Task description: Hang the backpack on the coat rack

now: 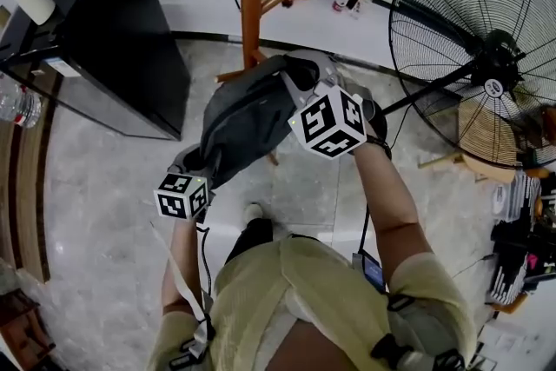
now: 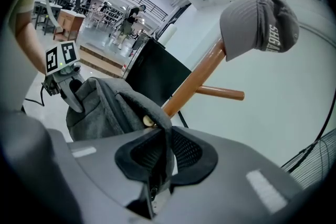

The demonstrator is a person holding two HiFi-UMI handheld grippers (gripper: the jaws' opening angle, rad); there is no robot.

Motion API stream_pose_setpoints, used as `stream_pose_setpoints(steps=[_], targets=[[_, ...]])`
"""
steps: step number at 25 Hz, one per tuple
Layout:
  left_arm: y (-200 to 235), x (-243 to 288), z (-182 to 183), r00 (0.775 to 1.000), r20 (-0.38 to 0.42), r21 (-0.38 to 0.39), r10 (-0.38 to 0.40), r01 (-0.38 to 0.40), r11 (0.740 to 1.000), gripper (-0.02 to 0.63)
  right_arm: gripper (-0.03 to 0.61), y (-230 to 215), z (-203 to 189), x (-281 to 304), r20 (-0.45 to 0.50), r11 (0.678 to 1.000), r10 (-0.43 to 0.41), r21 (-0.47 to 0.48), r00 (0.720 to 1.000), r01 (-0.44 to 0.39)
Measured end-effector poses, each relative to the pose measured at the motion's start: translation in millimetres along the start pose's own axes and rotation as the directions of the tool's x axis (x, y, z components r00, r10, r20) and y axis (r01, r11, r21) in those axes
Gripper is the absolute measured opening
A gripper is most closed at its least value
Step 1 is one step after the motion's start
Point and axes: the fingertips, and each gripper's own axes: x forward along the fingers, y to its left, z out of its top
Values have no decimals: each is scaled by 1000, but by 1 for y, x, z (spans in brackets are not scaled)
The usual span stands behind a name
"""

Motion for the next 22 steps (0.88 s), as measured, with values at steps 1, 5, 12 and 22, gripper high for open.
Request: stream_pose_setpoints(steps=[1, 5, 12, 22], targets=[[0, 0, 0, 1000, 1, 3, 2, -2, 1000, 82, 48, 0, 0, -1, 0, 1000, -3, -3, 1000, 3], [1, -2, 2, 1000, -3, 28, 10, -10, 1000, 83, 48, -1, 1, -3, -13, 999, 11, -37, 1000, -11], [2, 5, -2, 999, -34, 60, 6, -4, 998, 83, 46, 2, 0, 0, -65, 990, 105, -86, 992, -110], [1, 27, -12, 997, -67, 77, -32, 37, 996, 87, 43, 10, -2, 4, -148, 971, 228, -43, 962, -237]])
